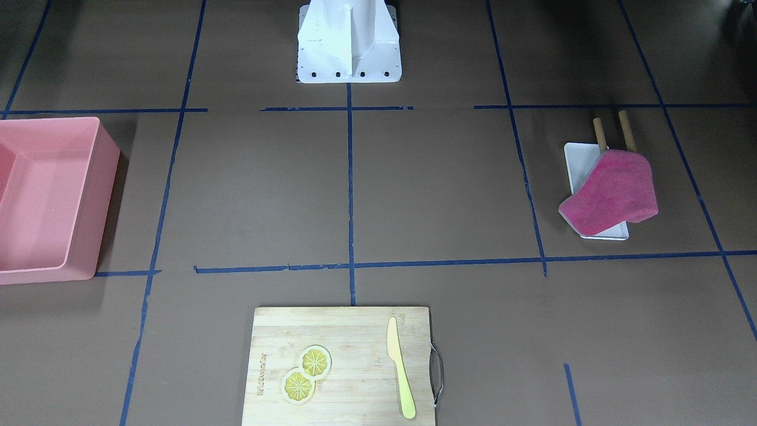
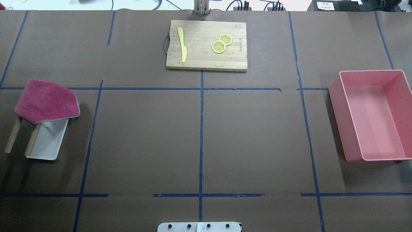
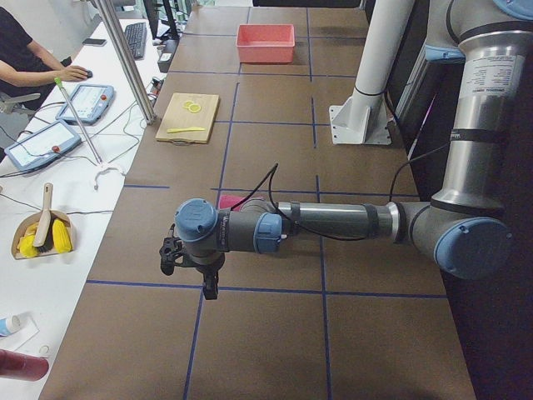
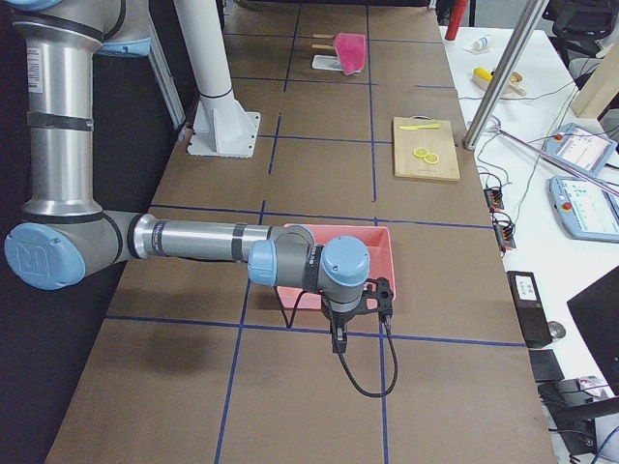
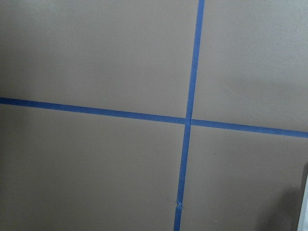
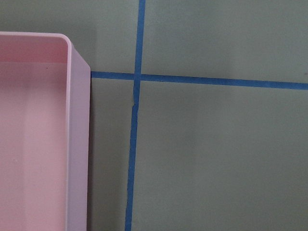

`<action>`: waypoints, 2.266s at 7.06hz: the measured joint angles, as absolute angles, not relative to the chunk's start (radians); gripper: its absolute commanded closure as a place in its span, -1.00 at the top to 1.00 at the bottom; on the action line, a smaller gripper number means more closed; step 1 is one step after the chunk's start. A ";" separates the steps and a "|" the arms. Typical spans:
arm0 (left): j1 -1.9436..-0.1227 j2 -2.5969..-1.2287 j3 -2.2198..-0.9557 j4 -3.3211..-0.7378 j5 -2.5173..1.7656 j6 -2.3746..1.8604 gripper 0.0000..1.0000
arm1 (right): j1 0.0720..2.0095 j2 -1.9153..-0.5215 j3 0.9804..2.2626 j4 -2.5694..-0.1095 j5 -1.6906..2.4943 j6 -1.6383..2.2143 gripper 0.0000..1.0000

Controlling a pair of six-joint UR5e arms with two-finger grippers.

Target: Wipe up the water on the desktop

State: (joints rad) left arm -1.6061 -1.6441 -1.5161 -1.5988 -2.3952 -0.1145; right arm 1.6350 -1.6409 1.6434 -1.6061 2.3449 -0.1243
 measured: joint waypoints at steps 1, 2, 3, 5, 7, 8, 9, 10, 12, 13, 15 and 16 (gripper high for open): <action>-1.606 -1.645 -1.521 -1.602 -2.397 -0.115 1.00 | 1.635 -1.640 1.644 -1.606 2.345 -0.124 1.00; -1.604 -1.647 -1.527 -1.606 -2.400 -0.115 1.00 | 1.635 -1.639 1.646 -1.606 2.346 -0.124 1.00; -1.603 -1.650 -1.531 -1.616 -2.402 -0.115 1.00 | 1.635 -1.638 1.648 -1.606 2.347 -0.124 1.00; -1.598 -1.655 -1.538 -1.694 -2.405 -0.133 1.00 | 1.635 -1.634 1.650 -1.606 2.349 -0.124 1.00; -1.575 -1.673 -1.551 -1.737 -2.405 -0.179 1.00 | 1.635 -1.632 1.651 -1.606 2.351 -0.123 1.00; -1.564 -1.685 -1.555 -1.743 -2.407 -0.187 1.00 | 1.635 -1.632 1.656 -1.606 2.352 -0.123 1.00; -1.555 -1.693 -1.558 -1.746 -2.418 -0.190 1.00 | 1.635 -1.632 1.666 -1.607 2.353 -0.123 1.00; -1.535 -1.696 -1.560 -1.749 -2.447 -0.202 1.00 | 1.635 -1.633 1.673 -1.606 2.353 -0.123 1.00; -1.495 -1.697 -1.571 -1.794 -2.524 -0.341 1.00 | 1.635 -1.636 1.684 -1.606 2.352 -0.123 1.00; -1.486 -1.696 -1.573 -1.839 -2.575 -0.426 1.00 | 1.635 -1.637 1.687 -1.607 2.353 -0.123 1.00; -1.446 -1.695 -1.574 -1.897 -2.626 -0.497 0.99 | 1.635 -1.639 1.691 -1.606 2.354 -0.123 1.00; -1.412 -1.692 -1.574 -1.916 -2.635 -0.508 0.98 | 1.635 -1.639 1.694 -1.606 2.354 -0.123 1.00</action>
State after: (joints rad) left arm -1.4118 -1.6924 -1.5740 -1.9164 -2.6349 -0.5078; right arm 1.6350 -1.6393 1.6940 -1.6061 2.3544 -0.1228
